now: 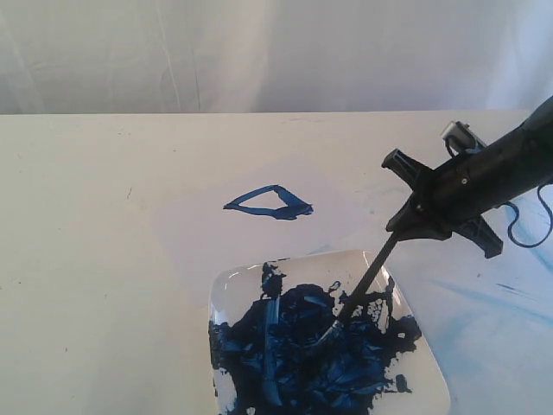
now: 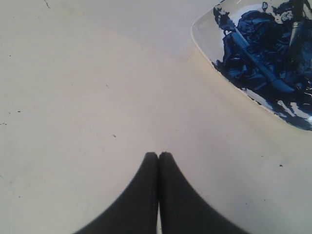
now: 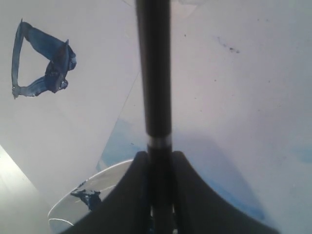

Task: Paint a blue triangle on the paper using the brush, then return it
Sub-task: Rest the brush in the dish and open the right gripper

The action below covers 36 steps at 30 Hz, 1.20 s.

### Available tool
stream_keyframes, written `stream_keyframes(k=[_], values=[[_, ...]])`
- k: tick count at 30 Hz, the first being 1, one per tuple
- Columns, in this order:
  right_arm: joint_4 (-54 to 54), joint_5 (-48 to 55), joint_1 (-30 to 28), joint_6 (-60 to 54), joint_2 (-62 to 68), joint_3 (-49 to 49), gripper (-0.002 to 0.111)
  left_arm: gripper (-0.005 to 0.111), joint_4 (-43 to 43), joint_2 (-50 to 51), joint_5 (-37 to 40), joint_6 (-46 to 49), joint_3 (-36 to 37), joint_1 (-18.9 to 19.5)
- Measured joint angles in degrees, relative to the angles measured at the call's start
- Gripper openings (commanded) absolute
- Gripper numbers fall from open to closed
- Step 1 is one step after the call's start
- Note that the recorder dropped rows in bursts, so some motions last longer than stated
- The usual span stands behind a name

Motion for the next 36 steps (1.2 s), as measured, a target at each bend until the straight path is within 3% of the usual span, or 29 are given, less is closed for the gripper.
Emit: stream_keyframes(k=[30,36], values=[[0.2,-2.9,0.0,2.0,1.6,0.0,0.000,0.000,0.0,0.0,0.0,0.0,0.0,0.0],[0.5,-3.5,0.0,2.2,2.2,0.0,0.015,0.000,0.0,0.0,0.0,0.0,0.0,0.0]])
